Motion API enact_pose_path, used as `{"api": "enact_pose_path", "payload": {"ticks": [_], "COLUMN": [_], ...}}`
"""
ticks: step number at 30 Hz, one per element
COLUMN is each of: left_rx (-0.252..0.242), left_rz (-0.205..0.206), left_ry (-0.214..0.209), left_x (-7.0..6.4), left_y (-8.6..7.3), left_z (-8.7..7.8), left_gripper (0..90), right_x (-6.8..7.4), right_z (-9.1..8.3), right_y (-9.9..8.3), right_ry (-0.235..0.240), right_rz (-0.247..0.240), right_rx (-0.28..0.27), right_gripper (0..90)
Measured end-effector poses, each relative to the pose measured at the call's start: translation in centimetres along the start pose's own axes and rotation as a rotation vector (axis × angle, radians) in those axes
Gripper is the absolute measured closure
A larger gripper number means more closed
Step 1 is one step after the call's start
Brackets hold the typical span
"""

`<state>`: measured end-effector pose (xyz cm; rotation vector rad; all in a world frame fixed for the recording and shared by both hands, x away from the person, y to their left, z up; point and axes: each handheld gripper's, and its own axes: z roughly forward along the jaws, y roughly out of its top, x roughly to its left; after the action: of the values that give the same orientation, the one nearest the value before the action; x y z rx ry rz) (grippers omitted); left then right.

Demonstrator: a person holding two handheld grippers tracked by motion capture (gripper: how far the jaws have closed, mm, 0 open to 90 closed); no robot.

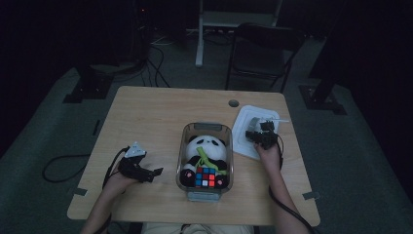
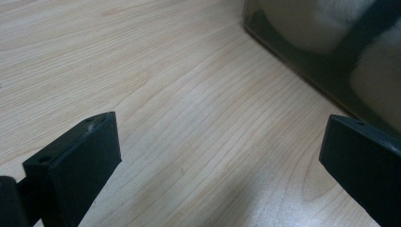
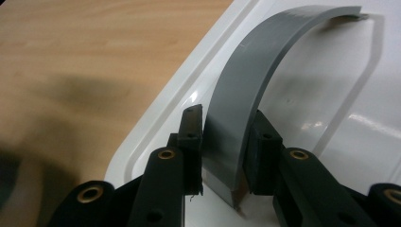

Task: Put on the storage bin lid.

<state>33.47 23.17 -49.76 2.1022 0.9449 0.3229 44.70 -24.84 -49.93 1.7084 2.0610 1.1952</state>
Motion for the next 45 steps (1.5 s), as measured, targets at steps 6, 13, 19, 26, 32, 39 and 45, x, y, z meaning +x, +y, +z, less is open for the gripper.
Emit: {"api": "enact_pose_path", "payload": {"ticks": [6,13,19,26,32,39,45], "left_rx": [-0.001,-0.008,-0.009,-0.004,-0.003,-0.011,-0.016], "left_rz": [-0.001,0.001,-0.002,0.002,0.0,-0.004,0.012], "left_ry": [-0.003,-0.002,0.007,0.007,0.005,0.005,0.006], "left_x": [-0.2,-0.3,-0.3,-0.5,-0.6,-0.5,-0.9], "left_y": [0.2,0.2,0.2,0.2,0.2,0.3,0.7], "left_z": [0.2,0.3,0.3,0.5,0.6,0.5,0.7], "left_gripper": [0.5,0.5,0.5,0.5,0.5,0.5,0.4], "right_x": [-1.2,-2.2,-1.6,-0.2,1.0,1.1,0.6], "right_z": [-1.1,-0.9,-1.7,-0.9,0.4,-0.4,-3.0], "right_y": [-0.8,-1.1,-0.9,-0.7,-1.1,-1.2,-1.7], "right_ry": [0.016,0.017,-0.095,-0.247,-0.334,-0.265,-0.125], "right_rz": [-0.008,0.013,0.015,0.019,-0.024,-0.061,-0.071], "right_rx": [0.02,0.042,0.009,-0.028,-0.051,-0.056,-0.043], "right_gripper": [70.9,68.1,40.1,16.4,55.9,68.5,68.9]}}
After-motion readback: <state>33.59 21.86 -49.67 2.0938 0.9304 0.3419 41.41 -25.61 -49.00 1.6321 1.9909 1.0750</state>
